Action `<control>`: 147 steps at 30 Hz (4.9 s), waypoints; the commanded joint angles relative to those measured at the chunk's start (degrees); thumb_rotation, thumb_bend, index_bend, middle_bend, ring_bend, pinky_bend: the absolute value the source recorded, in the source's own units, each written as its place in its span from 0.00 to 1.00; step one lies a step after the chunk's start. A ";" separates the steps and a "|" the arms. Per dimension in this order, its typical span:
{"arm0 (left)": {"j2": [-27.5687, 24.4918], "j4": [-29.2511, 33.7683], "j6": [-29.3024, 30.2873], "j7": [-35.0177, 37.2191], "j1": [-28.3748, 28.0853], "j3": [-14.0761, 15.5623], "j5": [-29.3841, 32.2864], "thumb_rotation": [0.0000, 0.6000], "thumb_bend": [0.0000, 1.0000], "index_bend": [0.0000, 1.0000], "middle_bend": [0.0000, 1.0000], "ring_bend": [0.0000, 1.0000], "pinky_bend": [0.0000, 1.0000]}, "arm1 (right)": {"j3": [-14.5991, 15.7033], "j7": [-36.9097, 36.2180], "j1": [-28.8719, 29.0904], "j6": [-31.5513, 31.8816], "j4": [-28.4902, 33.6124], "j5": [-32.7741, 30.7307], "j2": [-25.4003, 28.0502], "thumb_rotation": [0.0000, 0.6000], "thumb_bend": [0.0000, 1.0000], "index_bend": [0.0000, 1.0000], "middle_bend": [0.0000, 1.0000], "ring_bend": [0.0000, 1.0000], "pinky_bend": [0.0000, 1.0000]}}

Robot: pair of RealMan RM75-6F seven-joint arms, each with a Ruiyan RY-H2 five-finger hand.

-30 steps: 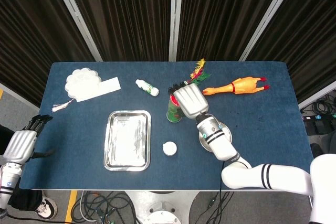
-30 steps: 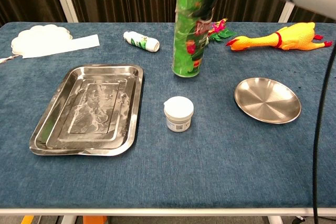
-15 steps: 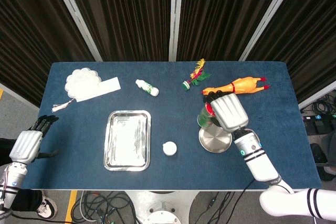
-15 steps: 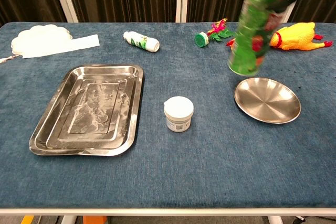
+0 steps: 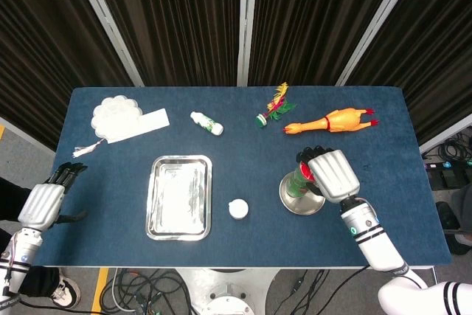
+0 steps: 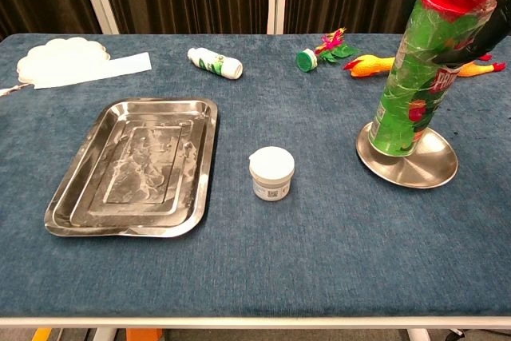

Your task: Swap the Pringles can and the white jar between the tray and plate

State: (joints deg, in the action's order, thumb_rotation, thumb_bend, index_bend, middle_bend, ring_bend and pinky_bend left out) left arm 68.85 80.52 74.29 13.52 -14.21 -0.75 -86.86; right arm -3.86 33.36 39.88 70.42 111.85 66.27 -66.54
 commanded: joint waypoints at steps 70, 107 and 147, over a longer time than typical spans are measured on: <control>19.82 -1.59 -20.04 -4.55 -34.35 -1.06 -19.43 1.00 0.22 0.17 0.14 0.07 0.31 | -9.41 -37.11 -18.07 6.74 -12.80 5.94 9.92 1.00 0.02 0.00 0.05 0.00 0.14; 31.27 -19.00 -19.52 1.28 -44.29 3.22 -17.22 1.00 0.35 0.30 0.31 0.26 0.47 | -10.40 -43.12 -20.36 3.98 -18.04 6.19 9.15 1.00 0.07 0.00 0.05 0.00 0.14; 21.38 -18.40 -13.29 -1.93 -31.51 6.70 -8.47 1.00 0.33 0.27 0.27 0.24 0.47 | -11.08 -38.85 -20.21 3.59 -15.54 6.27 8.60 1.00 0.07 0.00 0.06 0.00 0.14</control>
State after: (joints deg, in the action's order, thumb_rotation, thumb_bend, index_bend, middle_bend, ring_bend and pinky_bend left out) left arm 90.11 62.23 61.12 11.64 -45.80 5.97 -95.41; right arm -14.94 -5.50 19.67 74.01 96.31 72.54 -57.94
